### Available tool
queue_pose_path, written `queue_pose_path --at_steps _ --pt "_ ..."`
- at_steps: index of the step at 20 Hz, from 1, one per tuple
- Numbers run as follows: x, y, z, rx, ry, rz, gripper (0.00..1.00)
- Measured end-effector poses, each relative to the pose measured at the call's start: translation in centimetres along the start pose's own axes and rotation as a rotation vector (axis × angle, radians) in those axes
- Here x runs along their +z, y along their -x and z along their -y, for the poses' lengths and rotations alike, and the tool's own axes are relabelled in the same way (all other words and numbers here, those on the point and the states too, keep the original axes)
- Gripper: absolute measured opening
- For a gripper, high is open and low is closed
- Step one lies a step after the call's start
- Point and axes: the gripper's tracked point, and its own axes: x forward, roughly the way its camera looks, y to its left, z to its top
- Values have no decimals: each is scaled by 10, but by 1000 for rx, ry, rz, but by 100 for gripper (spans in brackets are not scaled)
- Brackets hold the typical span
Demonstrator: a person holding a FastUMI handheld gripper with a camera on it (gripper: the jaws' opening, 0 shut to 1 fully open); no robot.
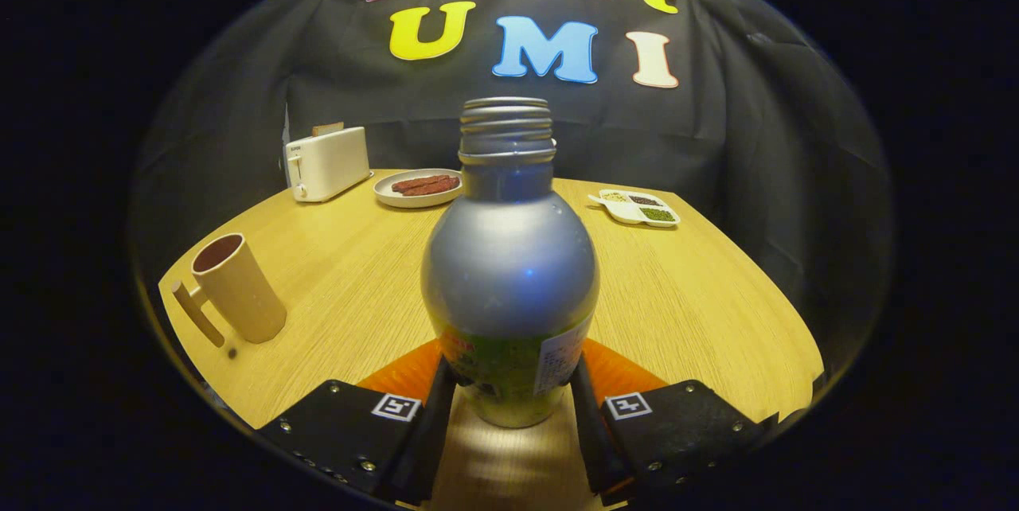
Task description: Take the bottle from table, then pour the juice into the cup, finally place the bottle on the coaster
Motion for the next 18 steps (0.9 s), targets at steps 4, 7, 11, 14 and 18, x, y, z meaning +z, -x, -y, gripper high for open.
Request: queue_pose_path --at_steps 4,7,11,14,18 --pt "20 6 -18 30 126 20 69" --pt "33 8 -33 57 228 17 69" --pt "41 12 -53 100 332 -17 70" --pt "46 15 -64 119 430 -39 70" --pt "50 16 -86 139 545 -57 69"
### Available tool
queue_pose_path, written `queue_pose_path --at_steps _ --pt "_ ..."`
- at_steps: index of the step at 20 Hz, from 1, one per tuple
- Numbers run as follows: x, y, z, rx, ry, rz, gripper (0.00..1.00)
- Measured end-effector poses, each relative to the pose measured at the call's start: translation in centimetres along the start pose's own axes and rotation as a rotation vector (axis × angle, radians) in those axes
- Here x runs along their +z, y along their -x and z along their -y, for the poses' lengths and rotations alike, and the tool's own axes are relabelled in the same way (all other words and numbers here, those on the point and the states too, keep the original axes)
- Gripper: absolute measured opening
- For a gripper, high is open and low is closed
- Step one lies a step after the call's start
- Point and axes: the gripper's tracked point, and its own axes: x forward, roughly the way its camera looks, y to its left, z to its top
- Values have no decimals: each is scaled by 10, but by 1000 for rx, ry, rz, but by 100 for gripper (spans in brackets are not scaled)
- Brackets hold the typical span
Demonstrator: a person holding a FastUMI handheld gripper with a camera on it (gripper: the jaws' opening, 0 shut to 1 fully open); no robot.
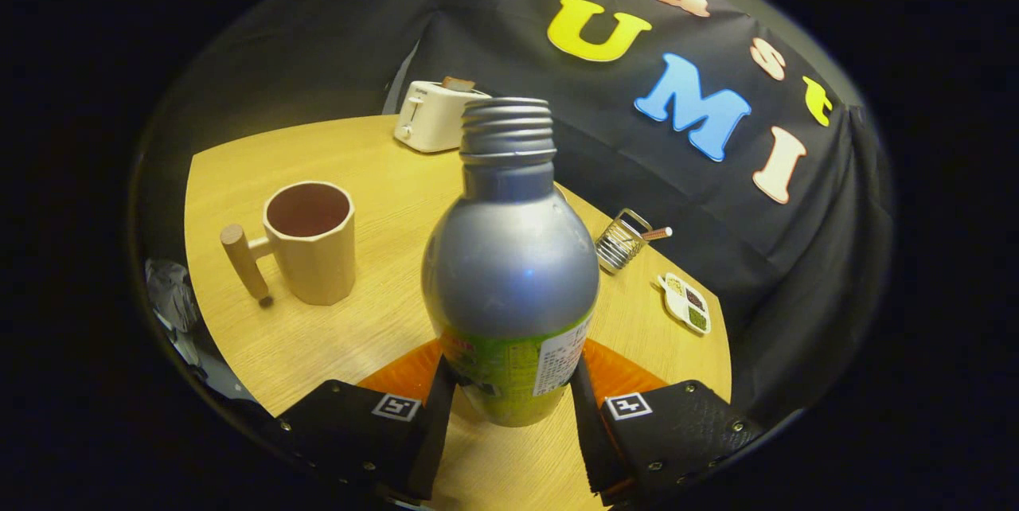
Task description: Take the bottle from table, then pour the juice into the cup, finally place the bottle on the coaster
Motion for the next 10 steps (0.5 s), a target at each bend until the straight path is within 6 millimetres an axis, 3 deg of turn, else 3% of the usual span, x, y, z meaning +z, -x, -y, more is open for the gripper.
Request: queue_pose_path --at_steps 4,10 --pt "9 -4 -15 4 85 -32 70" --pt "18 -5 -18 -28 255 -100 70"
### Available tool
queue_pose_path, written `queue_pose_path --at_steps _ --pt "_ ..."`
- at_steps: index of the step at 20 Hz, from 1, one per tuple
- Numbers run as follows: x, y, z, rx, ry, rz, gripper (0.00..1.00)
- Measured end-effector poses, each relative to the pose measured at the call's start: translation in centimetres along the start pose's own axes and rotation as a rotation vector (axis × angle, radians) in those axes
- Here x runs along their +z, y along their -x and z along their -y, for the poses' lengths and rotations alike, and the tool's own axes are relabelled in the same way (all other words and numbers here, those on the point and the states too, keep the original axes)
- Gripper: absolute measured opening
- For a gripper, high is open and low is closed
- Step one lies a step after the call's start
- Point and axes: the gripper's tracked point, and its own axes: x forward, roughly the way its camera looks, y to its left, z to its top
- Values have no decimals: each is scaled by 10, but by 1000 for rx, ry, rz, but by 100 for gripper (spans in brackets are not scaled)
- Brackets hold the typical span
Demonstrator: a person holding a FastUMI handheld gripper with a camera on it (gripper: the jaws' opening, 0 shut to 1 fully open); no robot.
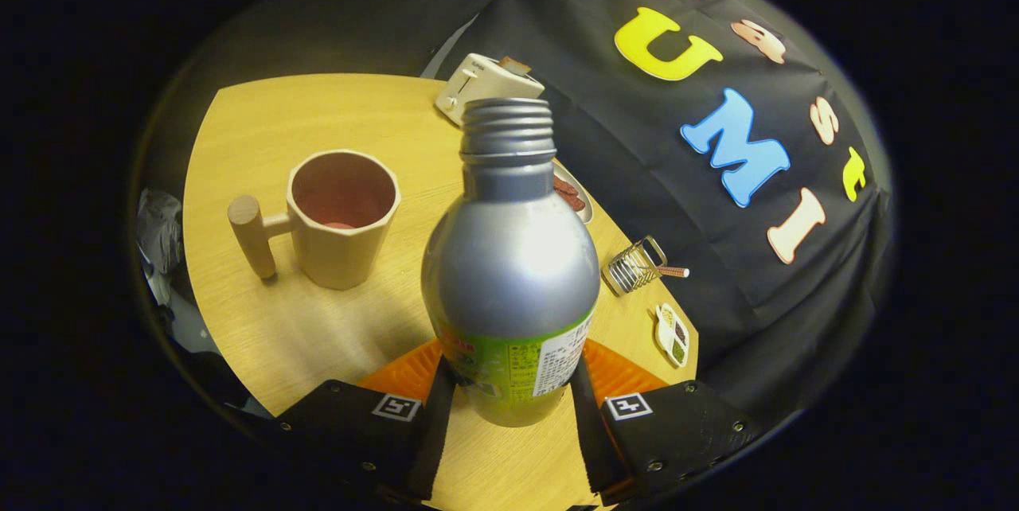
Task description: Take the bottle from table, then pour the juice into the cup, finally place the bottle on the coaster
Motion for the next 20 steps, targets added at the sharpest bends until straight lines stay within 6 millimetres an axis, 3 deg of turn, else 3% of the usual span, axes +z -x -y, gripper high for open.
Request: queue_pose_path --at_steps 12,20 --pt "11 -4 -19 -40 350 -145 69" --pt "7 -4 -9 -71 540 -253 70"
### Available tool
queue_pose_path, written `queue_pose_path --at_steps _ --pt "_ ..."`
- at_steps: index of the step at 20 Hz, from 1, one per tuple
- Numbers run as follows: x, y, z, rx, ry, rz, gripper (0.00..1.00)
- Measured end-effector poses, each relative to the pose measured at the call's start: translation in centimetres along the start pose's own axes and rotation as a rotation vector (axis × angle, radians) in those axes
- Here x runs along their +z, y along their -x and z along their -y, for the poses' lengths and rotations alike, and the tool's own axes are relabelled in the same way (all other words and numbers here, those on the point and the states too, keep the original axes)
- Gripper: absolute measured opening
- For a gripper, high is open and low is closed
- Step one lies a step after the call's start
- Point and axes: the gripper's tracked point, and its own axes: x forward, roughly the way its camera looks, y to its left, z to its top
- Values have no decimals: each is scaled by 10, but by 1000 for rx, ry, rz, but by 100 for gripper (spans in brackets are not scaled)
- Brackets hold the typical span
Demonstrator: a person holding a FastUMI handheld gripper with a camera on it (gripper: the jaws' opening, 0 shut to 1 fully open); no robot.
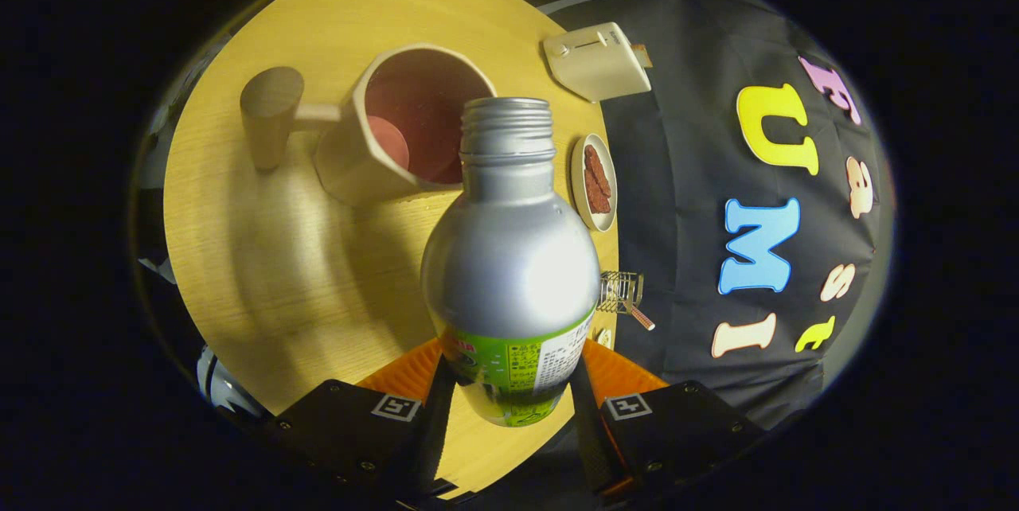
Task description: Take the bottle from table, then pour the juice into the cup, finally place the bottle on the coaster
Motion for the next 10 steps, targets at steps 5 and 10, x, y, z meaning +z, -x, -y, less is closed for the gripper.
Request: queue_pose_path --at_steps 5,10 --pt "-4 0 5 -8 85 -62 70" --pt "-5 4 12 -23 133 -99 69"
